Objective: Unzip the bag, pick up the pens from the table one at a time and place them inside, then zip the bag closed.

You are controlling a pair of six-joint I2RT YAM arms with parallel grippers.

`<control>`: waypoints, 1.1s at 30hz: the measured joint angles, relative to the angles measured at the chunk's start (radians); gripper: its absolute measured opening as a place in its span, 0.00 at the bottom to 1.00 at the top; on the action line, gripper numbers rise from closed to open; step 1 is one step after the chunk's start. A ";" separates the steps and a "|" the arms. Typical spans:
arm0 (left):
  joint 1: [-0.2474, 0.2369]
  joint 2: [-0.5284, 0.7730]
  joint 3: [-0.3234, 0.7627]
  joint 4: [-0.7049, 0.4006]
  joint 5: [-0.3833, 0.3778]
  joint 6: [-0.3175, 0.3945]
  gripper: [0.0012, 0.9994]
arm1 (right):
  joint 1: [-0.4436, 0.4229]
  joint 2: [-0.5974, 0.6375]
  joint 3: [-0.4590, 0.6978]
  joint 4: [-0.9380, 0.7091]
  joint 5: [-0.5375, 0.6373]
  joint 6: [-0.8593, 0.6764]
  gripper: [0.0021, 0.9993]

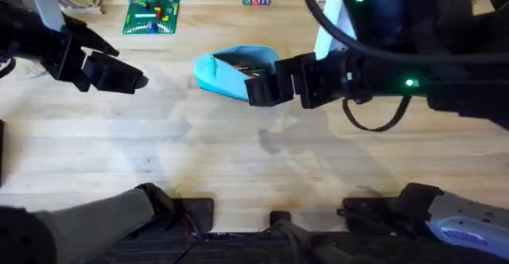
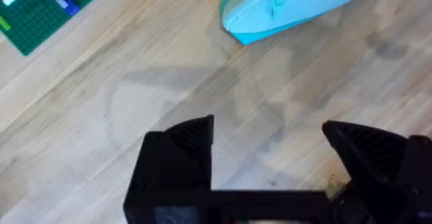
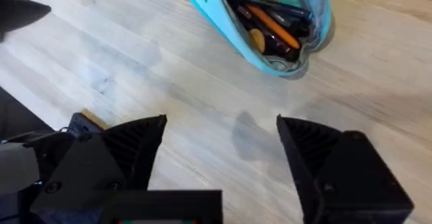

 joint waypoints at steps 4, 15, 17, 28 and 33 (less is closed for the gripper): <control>0.036 0.050 0.000 -0.003 0.070 0.108 0.99 | 0.000 0.012 0.007 -0.001 0.000 0.007 1.00; 0.134 0.129 0.000 0.065 0.201 0.261 0.99 | 0.054 0.108 0.113 0.000 0.016 0.025 1.00; 0.145 0.141 0.000 0.066 0.211 0.266 0.99 | 0.075 0.140 0.128 -0.001 0.033 0.026 1.00; 0.146 0.161 0.000 0.103 0.230 0.279 0.99 | 0.132 0.264 0.232 0.000 0.075 0.041 1.00; 0.146 0.161 0.000 0.103 0.230 0.279 0.99 | 0.152 0.318 0.257 0.000 0.096 0.063 1.00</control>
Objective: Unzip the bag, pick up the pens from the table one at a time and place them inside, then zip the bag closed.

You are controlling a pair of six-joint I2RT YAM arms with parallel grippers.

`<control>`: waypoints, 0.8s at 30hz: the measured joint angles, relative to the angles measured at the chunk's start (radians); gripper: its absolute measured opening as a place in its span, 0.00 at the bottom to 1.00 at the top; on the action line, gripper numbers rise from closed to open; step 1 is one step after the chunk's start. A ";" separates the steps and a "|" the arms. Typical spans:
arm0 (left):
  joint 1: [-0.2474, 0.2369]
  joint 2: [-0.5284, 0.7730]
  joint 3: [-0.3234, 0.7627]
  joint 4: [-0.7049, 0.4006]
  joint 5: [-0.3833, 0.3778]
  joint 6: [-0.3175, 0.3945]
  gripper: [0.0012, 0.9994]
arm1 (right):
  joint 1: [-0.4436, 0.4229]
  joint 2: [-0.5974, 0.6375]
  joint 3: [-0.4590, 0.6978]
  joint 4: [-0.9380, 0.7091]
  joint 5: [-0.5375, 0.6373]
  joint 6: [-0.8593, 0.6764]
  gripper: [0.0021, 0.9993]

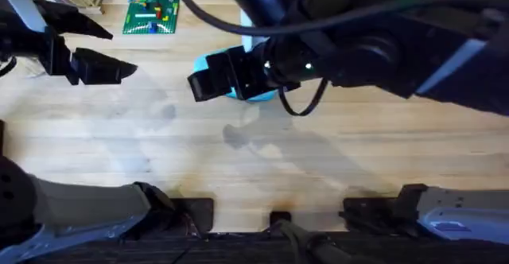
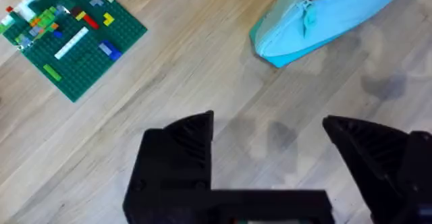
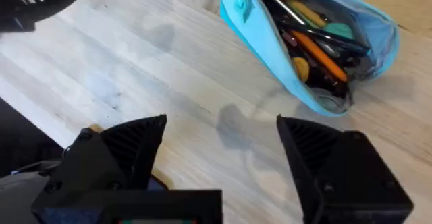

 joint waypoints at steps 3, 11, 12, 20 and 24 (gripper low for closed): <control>0.000 0.000 0.000 0.000 0.000 0.000 0.99 | 0.010 0.021 0.009 0.004 0.015 0.023 1.00; 0.000 0.000 0.000 0.000 0.000 0.000 0.99 | 0.022 0.054 0.029 0.019 0.057 0.096 1.00; 0.000 0.000 0.000 0.000 0.000 0.000 0.99 | 0.023 0.057 0.029 0.024 0.063 0.103 1.00; 0.000 0.000 0.000 0.000 0.000 0.000 0.99 | 0.048 0.073 0.029 0.037 0.149 0.182 1.00; 0.000 0.000 0.000 0.000 0.000 0.000 0.99 | 0.070 0.073 0.030 0.037 0.210 0.223 1.00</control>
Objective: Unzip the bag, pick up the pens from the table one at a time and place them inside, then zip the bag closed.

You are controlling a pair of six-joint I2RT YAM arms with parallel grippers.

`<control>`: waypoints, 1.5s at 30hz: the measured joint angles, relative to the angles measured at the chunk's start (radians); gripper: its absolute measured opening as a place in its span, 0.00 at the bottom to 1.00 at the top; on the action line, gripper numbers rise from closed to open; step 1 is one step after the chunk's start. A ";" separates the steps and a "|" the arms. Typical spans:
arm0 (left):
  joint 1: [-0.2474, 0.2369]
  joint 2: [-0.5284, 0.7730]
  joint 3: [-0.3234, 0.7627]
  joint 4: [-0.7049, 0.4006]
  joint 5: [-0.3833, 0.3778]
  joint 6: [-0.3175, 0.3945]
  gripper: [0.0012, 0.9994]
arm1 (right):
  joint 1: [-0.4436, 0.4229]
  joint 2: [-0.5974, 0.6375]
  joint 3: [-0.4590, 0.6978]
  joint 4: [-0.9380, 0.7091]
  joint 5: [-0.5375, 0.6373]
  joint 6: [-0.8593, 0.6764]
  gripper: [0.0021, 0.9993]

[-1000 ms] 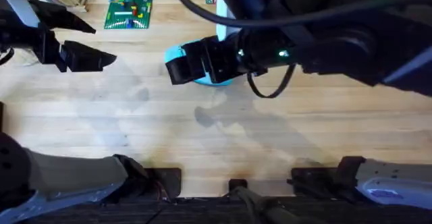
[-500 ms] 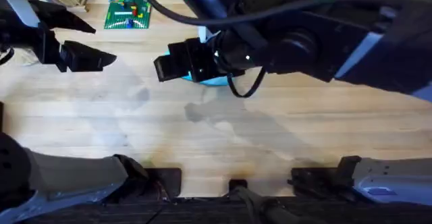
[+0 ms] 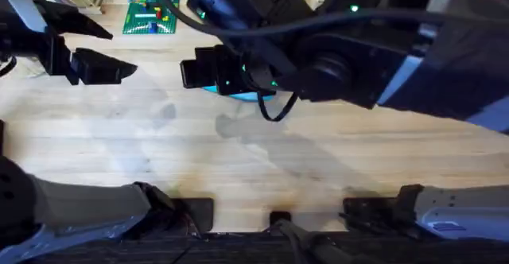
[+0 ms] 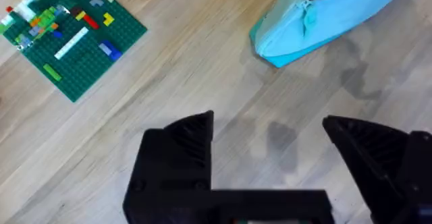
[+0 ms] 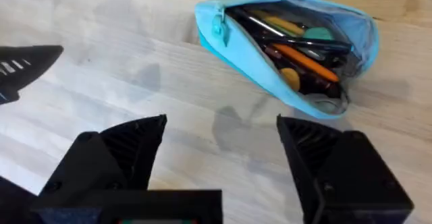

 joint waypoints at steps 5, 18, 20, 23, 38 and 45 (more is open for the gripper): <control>0.000 0.000 0.000 0.000 0.000 0.000 0.99 | 0.032 0.007 0.001 0.018 0.056 0.036 1.00; 0.000 0.000 0.000 0.000 0.000 0.000 0.99 | 0.050 0.089 0.003 0.075 0.098 0.052 1.00; 0.000 0.000 0.000 0.000 0.000 0.000 0.99 | 0.050 0.092 0.003 0.083 0.098 0.052 1.00; 0.000 0.000 0.000 0.000 0.000 0.000 0.99 | 0.050 0.102 0.004 0.102 0.098 0.052 1.00; 0.000 0.000 0.000 0.000 0.000 0.000 0.99 | 0.050 0.155 0.006 0.219 0.102 0.040 1.00; 0.000 0.000 0.000 0.000 0.000 0.000 0.99 | 0.050 0.187 0.006 0.249 0.110 0.021 1.00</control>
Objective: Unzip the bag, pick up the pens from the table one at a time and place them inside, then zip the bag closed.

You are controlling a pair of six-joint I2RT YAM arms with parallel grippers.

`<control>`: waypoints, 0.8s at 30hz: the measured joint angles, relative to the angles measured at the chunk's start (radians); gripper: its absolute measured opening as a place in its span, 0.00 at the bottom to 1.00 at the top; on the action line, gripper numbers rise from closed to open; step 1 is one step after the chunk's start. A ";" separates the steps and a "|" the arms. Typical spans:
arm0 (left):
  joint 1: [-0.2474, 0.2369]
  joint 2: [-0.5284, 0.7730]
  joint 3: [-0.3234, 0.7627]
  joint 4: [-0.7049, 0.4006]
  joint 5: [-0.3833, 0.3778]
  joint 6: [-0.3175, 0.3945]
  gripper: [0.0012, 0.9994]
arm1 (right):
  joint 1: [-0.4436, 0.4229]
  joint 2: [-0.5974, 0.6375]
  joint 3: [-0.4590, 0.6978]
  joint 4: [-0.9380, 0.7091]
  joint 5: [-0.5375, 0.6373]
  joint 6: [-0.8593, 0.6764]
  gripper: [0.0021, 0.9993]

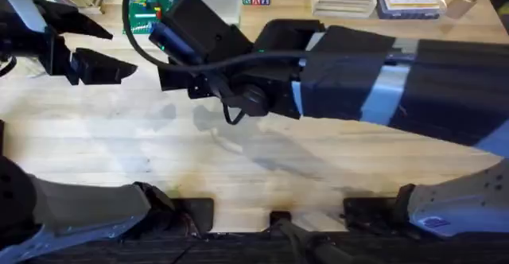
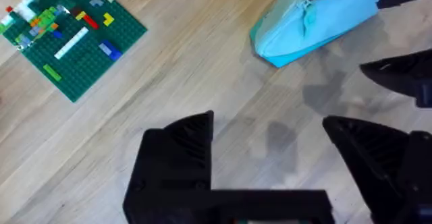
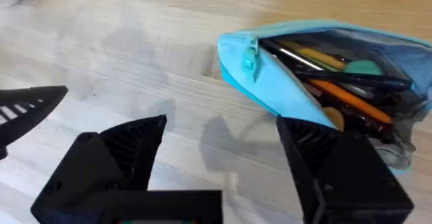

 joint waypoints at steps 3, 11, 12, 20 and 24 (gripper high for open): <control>0.000 0.000 0.000 0.000 0.000 0.000 0.99 | 0.000 0.014 0.000 0.006 0.009 0.000 1.00; 0.000 0.000 0.000 0.000 0.000 0.000 0.99 | 0.000 0.049 0.000 0.051 0.018 -0.021 1.00; 0.000 0.000 0.000 0.000 0.000 0.000 0.99 | 0.000 0.052 0.000 0.060 0.018 -0.028 1.00; 0.000 0.000 0.000 0.000 0.000 0.000 0.99 | 0.000 0.091 0.001 0.094 0.062 -0.060 1.00; 0.000 0.000 0.000 0.000 0.000 0.000 0.99 | 0.000 0.112 0.001 0.117 0.064 -0.065 1.00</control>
